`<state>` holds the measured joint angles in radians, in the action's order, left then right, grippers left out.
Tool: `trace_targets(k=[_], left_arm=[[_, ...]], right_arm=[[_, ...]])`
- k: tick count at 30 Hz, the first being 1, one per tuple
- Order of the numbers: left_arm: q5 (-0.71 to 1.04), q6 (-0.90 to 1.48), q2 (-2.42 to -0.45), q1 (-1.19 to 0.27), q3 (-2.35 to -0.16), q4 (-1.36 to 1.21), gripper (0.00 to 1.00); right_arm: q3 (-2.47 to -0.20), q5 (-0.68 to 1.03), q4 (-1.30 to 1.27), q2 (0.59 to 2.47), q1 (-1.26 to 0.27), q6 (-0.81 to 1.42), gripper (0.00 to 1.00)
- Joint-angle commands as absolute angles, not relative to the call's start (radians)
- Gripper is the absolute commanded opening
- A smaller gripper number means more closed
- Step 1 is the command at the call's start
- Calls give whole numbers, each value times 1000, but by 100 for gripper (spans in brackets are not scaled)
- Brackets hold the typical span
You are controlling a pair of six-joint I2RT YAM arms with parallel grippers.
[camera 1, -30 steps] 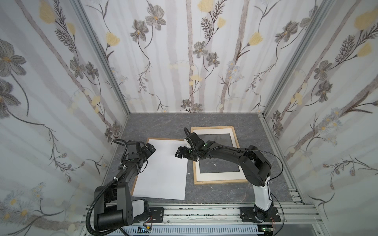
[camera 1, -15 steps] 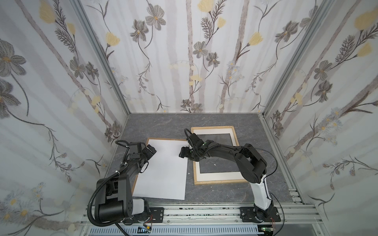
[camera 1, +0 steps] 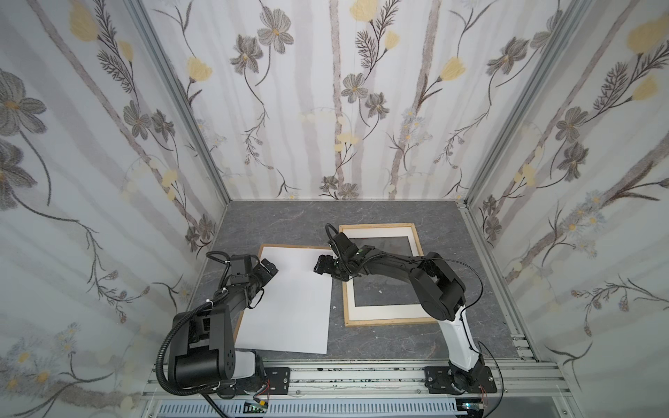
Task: Put the photo into the frame
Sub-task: 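Grasp and lift the white sheet's corner with right gripper while left holds board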
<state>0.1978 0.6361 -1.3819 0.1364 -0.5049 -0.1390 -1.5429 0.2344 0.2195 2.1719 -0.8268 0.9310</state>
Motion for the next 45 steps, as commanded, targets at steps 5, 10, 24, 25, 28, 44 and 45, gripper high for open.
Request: trace_targets(k=[5,10,24,25,28,44,45], left_arm=[[224,652,-1388,133,-484,-176,100],[224,654,-1381,131,-482,-173,100],[224,653,-1373,129,-480,-169,100],[223,652,-1373,129,-480,-167,100],[220,655,-1371,130,-476,-172,100],[221,662,-1344,130,-485,-158,100],[220,663,-1340,129,-486,-154,100]], right_arm=[[-1506,302,177,2166,-828,951,82],[-1470,355,72,2111,-828,948,81],[-1174,507,-566,1980,-833,1029,95],[-1132,521,-672,1966,-834,1061,100],[-1111,518,-714,1947,-843,1074,99],[-1231,383,-233,1991,-866,927,30],[-1235,380,-228,1987,-867,924,26]])
